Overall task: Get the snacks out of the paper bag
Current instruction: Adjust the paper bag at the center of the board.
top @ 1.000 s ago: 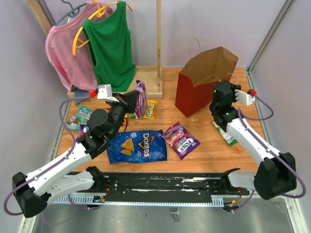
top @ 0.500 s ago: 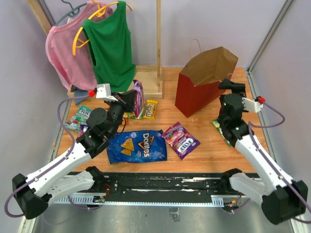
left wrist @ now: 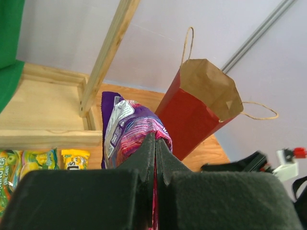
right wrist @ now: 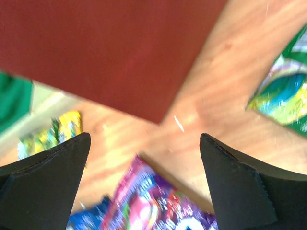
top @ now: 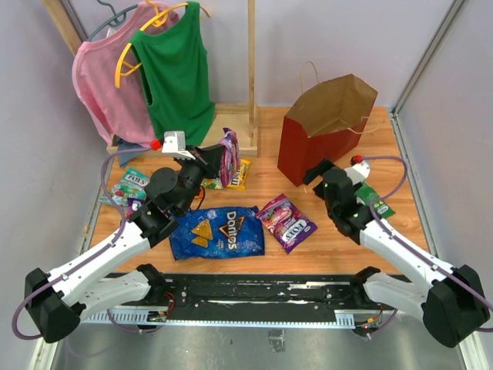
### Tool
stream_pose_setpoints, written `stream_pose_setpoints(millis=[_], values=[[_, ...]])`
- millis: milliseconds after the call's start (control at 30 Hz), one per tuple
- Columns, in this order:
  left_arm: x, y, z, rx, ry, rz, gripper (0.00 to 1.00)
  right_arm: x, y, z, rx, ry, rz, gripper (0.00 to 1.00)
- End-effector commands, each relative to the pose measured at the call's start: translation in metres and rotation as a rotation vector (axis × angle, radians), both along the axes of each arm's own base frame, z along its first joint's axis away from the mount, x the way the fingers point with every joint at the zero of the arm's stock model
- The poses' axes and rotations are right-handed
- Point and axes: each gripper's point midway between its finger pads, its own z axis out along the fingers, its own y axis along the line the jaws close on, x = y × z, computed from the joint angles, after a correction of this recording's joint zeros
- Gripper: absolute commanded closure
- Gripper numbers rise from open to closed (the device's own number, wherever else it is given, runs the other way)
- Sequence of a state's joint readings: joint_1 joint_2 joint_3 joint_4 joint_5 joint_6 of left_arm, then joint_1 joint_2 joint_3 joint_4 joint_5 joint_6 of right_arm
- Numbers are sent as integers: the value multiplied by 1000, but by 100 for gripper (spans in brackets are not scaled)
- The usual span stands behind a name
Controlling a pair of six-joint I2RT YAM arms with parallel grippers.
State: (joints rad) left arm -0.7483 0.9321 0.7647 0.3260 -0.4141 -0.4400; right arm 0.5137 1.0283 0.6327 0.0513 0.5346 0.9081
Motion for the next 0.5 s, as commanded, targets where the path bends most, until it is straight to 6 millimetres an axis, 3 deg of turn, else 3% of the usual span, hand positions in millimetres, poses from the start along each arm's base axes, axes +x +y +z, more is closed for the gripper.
stream_pose_setpoints(millis=[0,100,233,367,400,467], values=[[-4,2,38,-87,-87,-14,99,-30,12,-49,-48,111,76,4],[-6,2,37,-84,-86,-21,100,-33,-2,-65,-67,105,17,12],[-7,3,37,-85,-87,-22,100,-19,-13,-70,-63,105,-22,62],[-10,6,39,-83,-90,-22,100,8,-33,-78,2,139,-64,93],[-12,8,40,-82,-93,-21,100,15,-36,-80,16,147,-67,98],[-13,11,41,-82,-97,-14,99,29,-43,-82,33,155,-87,99]])
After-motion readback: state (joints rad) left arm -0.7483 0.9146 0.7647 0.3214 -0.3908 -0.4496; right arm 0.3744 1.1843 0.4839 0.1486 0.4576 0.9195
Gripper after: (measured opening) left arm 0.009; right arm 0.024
